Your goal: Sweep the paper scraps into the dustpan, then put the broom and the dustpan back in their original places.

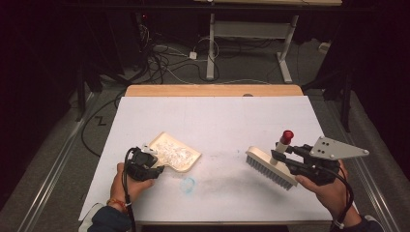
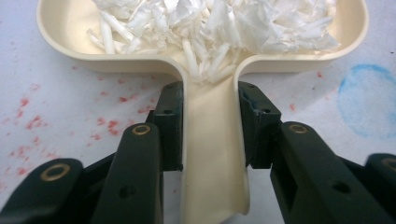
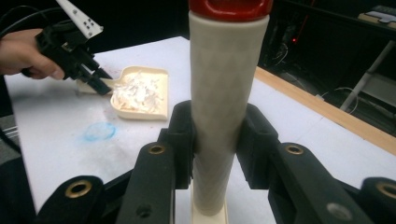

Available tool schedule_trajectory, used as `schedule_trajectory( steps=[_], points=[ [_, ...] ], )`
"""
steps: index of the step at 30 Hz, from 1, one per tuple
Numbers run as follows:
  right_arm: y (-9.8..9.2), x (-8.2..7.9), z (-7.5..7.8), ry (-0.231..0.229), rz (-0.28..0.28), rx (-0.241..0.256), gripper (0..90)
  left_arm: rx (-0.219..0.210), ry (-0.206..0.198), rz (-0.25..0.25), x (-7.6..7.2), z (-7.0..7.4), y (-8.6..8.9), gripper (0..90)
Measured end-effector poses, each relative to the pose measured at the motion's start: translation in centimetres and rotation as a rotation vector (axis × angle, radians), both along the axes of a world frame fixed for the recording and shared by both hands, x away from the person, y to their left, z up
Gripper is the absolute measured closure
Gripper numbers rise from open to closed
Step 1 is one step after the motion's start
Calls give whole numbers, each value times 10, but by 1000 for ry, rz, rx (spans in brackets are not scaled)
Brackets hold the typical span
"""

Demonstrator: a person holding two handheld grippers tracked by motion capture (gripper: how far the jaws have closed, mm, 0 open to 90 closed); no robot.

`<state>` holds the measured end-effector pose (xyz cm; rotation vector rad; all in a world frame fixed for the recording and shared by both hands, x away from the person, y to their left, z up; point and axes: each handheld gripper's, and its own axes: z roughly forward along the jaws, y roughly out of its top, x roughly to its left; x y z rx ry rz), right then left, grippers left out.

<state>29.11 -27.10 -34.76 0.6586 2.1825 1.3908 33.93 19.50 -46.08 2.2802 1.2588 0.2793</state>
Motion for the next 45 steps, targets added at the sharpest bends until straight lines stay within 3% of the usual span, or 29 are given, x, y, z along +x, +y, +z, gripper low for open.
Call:
schedule_trajectory(
  steps=[5,9,18,25,29,30,31,34,39,45],
  points=[
    [-11,-8,0,11,8,-5,705,-3,-4,28,0,0,7,632],
    [-16,-10,-2,51,14,-12,706,-1,0,67,1,-4,14,633],
    [-18,-12,-7,117,86,-27,705,3,-34,182,3,-2,27,633],
    [-15,-6,-12,119,71,-64,705,-13,-37,231,2,-6,31,632],
    [-16,-1,-17,120,59,-75,705,-11,-37,237,0,-10,29,630],
    [-17,1,-17,122,53,-69,704,-28,-35,244,0,-11,29,627],
    [-18,3,-17,131,47,-62,704,-48,-36,249,-1,-11,28,613],
    [-20,8,-17,125,29,-63,699,-52,-46,255,-5,-10,25,537],
    [-23,17,-16,114,-13,-70,674,-69,-54,231,-16,-9,21,493],
    [-22,33,-16,113,-43,-78,655,-81,-62,182,-31,-10,14,503]
  ],
)
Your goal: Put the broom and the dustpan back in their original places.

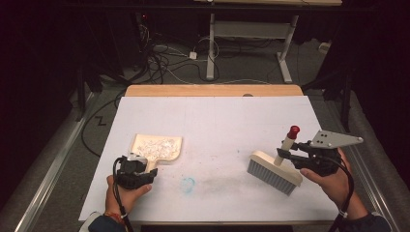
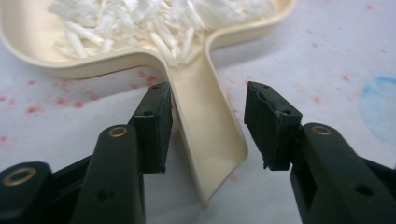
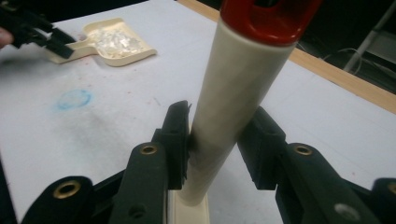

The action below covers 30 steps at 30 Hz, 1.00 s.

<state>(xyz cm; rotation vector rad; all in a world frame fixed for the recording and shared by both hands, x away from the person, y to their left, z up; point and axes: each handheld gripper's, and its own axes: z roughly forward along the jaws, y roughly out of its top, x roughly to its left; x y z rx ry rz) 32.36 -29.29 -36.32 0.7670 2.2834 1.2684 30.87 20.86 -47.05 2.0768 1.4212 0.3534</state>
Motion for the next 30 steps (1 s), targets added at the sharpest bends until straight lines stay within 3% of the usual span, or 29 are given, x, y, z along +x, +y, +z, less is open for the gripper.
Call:
schedule_trajectory(
  steps=[5,8,11,14,19,26,30],
  points=[
    [5,11,1,6,-24,-7,644,35,-38,-49,-9,0,-5,465],
    [8,18,0,5,-46,-9,637,53,-124,-79,-16,3,-3,396],
    [10,24,-1,13,-66,-4,632,39,-220,-103,-26,6,1,336],
    [12,31,-2,25,-99,9,629,47,-279,-116,-36,7,5,274],
    [16,45,-4,37,-156,-7,616,29,-291,-129,-44,3,7,244],
    [26,65,-7,41,-213,-40,603,42,-318,-170,-44,1,0,228],
    [30,77,-13,40,-236,-56,591,92,-317,-214,-45,-1,-7,217]
  ],
)
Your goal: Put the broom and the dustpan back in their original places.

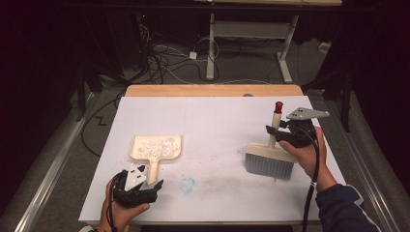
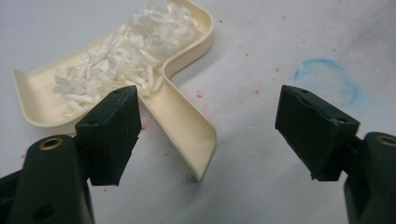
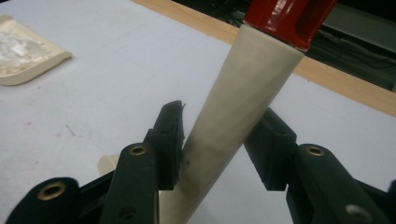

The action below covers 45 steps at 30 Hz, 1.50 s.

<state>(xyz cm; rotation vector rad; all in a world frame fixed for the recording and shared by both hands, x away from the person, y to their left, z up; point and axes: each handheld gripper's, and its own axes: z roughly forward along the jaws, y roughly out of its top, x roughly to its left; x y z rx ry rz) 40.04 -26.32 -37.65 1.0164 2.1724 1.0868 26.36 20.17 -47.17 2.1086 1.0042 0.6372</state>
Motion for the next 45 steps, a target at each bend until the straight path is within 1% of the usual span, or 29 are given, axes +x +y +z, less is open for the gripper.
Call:
schedule_trajectory(
  steps=[2,4,5,9,10,12,13,14,16,19,20,21,22,23,24,27,30,32,34,35,36,37,38,40,42,45],
  points=[
    [-1,7,-3,11,-10,11,591,-1,-5,-19,-1,-1,-3,217],
    [0,12,-5,11,-32,6,586,-9,-14,-36,-2,-1,-4,217],
    [0,15,-6,13,-39,7,586,-5,-15,-40,-2,-1,-5,216],
    [0,23,-10,15,-58,35,589,-10,-22,-56,-3,-2,-5,207],
    [1,24,-10,6,-58,31,588,-5,-22,-61,-2,-2,-6,208],
    [5,24,-10,-10,-66,8,579,9,-30,-70,-2,-1,-8,208],
    [7,25,-9,-18,-72,6,571,12,-32,-72,-2,-1,-8,208],
    [9,26,-9,-23,-80,7,555,5,-31,-75,-2,-1,-9,208],
    [12,28,-7,-43,-82,-21,533,7,-30,-75,-2,-1,-9,208],
    [14,32,-5,-62,-104,-27,495,0,-29,-77,-1,-1,-9,207],
    [14,32,-4,-72,-119,-32,478,1,-29,-79,0,-1,-9,208],
    [14,32,-3,-95,-136,-47,475,-6,-32,-80,0,0,-9,208],
    [14,31,0,-125,-148,-56,478,-6,-34,-85,0,0,-10,207],
    [13,29,3,-145,-150,-46,480,-5,-37,-89,-1,1,-11,207],
    [12,28,5,-154,-142,-28,479,-1,-39,-94,-1,0,-12,207],
    [11,24,9,-164,-130,8,480,12,-36,-103,-1,-1,-12,203],
    [11,20,10,-169,-113,25,477,7,-35,-106,-1,-1,-12,202],
    [12,18,9,-169,-101,25,470,8,-35,-108,-1,-2,-13,202],
    [11,15,10,-167,-107,25,455,25,-40,-111,-1,-2,-14,203],
    [10,12,11,-182,-110,26,452,41,-43,-112,-2,-3,-15,204],
    [8,9,12,-191,-115,35,448,67,-60,-115,-2,-3,-16,204],
    [7,5,12,-192,-115,53,439,75,-59,-119,-3,-3,-16,205],
    [6,3,13,-205,-105,64,432,72,-58,-122,-3,-3,-16,205],
    [5,-2,12,-211,-101,87,420,70,-55,-121,-2,-3,-17,204],
    [5,-7,11,-227,-94,85,402,71,-55,-123,-3,-3,-17,204],
    [5,-12,9,-237,-88,95,379,67,-58,-121,-3,-3,-18,204]
  ],
)
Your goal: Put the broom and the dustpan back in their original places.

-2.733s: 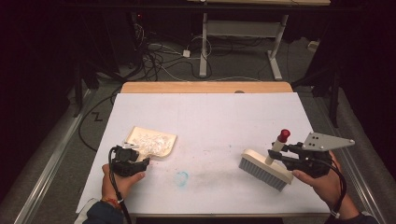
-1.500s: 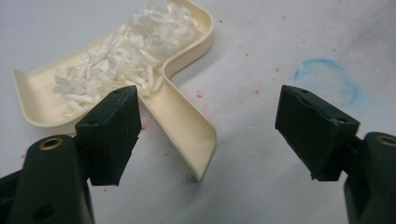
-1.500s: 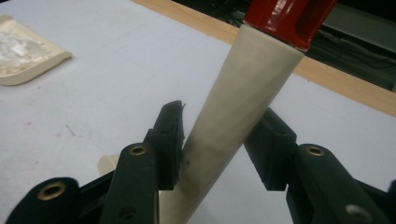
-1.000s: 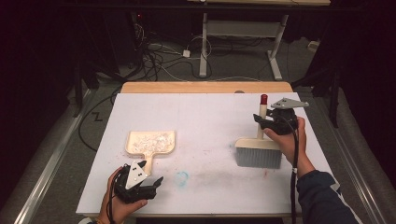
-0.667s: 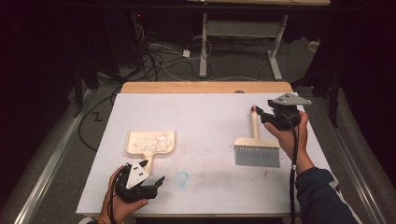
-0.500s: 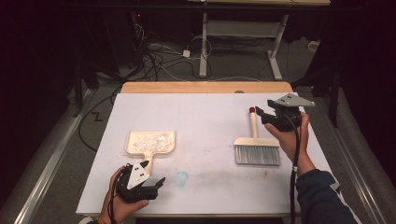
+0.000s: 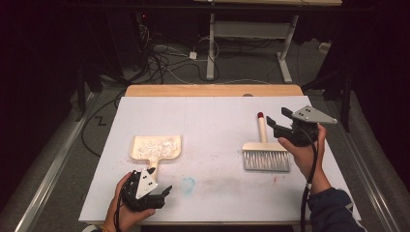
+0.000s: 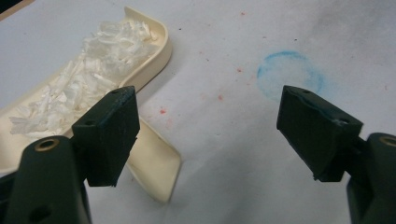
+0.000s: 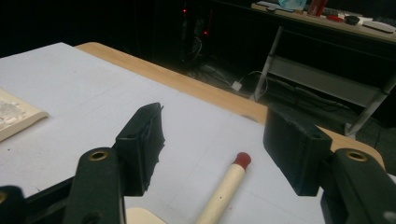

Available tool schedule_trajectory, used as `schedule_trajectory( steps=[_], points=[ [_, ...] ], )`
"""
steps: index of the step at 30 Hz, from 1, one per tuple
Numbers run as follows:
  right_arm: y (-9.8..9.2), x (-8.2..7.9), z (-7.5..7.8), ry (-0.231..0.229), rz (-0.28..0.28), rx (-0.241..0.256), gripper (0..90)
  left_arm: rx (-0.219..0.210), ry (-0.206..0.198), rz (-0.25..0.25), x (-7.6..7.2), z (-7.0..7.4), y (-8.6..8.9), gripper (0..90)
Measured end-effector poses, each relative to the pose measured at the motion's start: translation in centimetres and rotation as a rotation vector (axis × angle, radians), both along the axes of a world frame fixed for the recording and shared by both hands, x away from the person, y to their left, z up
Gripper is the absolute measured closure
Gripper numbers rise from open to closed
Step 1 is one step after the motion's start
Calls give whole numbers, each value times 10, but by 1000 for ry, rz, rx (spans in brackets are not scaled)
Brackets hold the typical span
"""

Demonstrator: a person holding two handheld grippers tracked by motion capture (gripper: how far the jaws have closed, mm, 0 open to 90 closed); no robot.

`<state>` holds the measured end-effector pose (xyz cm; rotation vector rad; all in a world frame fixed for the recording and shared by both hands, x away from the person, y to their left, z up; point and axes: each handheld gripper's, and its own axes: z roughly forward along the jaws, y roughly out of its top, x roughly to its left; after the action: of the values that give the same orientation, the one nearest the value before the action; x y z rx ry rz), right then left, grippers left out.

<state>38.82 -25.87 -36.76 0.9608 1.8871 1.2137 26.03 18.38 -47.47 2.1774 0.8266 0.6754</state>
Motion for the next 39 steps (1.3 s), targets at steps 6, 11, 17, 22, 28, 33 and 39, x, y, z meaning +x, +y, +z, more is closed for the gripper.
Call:
schedule_trajectory(
  steps=[6,11,17,22,28,33,39],
  points=[
    [-3,-12,0,-38,37,21,358,-13,11,8,1,0,-1,204],
    [-4,-24,2,-53,56,15,334,-10,12,2,1,0,-2,204],
    [-6,-37,5,-68,78,22,300,-7,14,-2,1,-1,-3,204],
    [-5,-47,6,-70,100,3,304,-6,13,-3,0,-1,-3,204],
    [-6,-56,9,-82,106,9,292,4,5,-10,1,-1,-3,203],
    [-7,-64,8,-86,116,4,286,-6,17,-8,1,-1,-3,202],
    [-11,-75,8,-91,130,-5,282,0,3,-12,1,0,-3,200]
  ],
)
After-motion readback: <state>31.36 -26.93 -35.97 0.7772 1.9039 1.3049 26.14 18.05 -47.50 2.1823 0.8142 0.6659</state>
